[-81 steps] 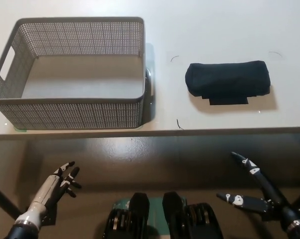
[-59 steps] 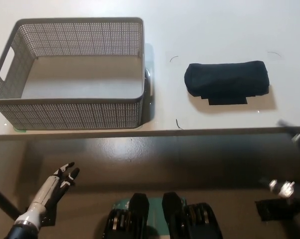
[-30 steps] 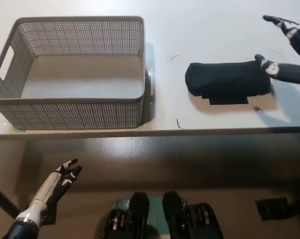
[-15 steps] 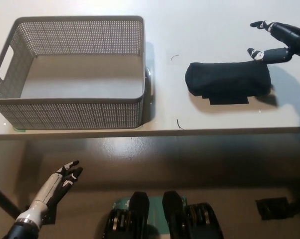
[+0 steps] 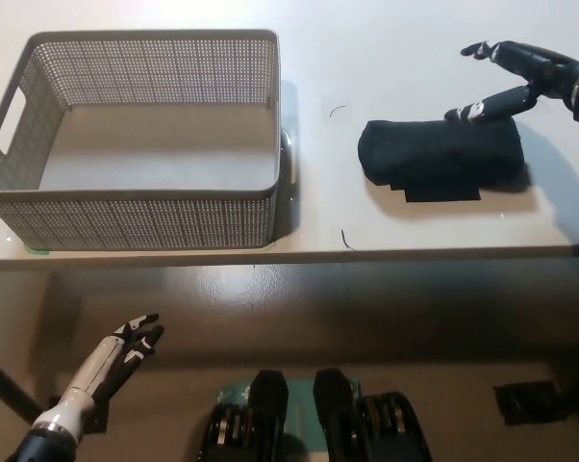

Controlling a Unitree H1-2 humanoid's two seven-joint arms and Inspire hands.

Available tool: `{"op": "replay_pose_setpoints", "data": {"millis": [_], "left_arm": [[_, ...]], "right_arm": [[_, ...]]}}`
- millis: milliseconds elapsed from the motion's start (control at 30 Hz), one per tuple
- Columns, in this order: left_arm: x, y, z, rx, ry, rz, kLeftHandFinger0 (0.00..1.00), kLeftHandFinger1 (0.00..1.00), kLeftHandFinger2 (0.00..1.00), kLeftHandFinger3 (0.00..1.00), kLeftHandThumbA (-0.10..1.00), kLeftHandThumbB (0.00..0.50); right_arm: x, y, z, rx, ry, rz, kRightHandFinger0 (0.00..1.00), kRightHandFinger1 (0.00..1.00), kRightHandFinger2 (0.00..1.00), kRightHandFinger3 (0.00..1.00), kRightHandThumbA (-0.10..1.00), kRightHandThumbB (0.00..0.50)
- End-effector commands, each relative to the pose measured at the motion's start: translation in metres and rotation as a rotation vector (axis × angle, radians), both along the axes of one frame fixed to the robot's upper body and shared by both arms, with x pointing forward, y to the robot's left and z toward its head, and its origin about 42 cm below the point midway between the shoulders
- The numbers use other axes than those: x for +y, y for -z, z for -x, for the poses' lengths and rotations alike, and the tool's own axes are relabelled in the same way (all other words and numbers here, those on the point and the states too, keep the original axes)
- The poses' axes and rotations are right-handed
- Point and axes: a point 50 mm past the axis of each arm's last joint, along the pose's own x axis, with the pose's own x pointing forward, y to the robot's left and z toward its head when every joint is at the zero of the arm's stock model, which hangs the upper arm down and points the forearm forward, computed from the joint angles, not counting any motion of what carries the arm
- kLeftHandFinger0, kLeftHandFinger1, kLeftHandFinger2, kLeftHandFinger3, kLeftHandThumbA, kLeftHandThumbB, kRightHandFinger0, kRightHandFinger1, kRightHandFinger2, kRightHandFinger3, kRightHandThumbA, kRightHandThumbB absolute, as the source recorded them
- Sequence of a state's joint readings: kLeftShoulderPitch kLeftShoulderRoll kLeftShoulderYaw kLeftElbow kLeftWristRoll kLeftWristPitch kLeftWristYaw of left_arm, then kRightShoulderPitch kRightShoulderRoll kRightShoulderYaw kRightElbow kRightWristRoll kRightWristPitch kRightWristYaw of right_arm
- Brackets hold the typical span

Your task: Use the right hand to pick up the pencil case on the right hand side and put it into a grey container on the left side

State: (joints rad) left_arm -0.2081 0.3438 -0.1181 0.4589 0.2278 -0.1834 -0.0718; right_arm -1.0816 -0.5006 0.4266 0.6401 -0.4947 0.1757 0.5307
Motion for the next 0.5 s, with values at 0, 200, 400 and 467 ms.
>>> {"op": "replay_pose_setpoints", "data": {"millis": [0,200,400,467], "left_arm": [[0.002,-0.016,-0.008,-0.067,0.038,-0.014,1.0,0.77,0.83,0.93,1.0,0.5],[0.001,-0.017,-0.008,-0.074,0.048,-0.011,1.0,0.76,0.82,0.93,1.0,0.5],[-0.001,-0.018,-0.01,-0.089,0.062,-0.016,1.0,0.72,0.79,0.92,1.0,0.5],[-0.001,-0.019,-0.011,-0.091,0.068,-0.018,1.0,0.72,0.79,0.92,1.0,0.5]], "right_arm": [[0.01,-0.044,0.001,-0.116,-0.061,-0.006,1.0,1.0,1.0,1.0,1.0,0.5],[0.018,-0.039,0.0,-0.101,-0.078,0.0,1.0,1.0,1.0,1.0,1.0,0.5],[0.027,-0.038,-0.004,-0.073,-0.086,-0.002,1.0,1.0,1.0,1.0,1.0,0.5],[0.028,-0.037,-0.006,-0.067,-0.088,0.002,1.0,1.0,1.0,1.0,1.0,0.5]]}}
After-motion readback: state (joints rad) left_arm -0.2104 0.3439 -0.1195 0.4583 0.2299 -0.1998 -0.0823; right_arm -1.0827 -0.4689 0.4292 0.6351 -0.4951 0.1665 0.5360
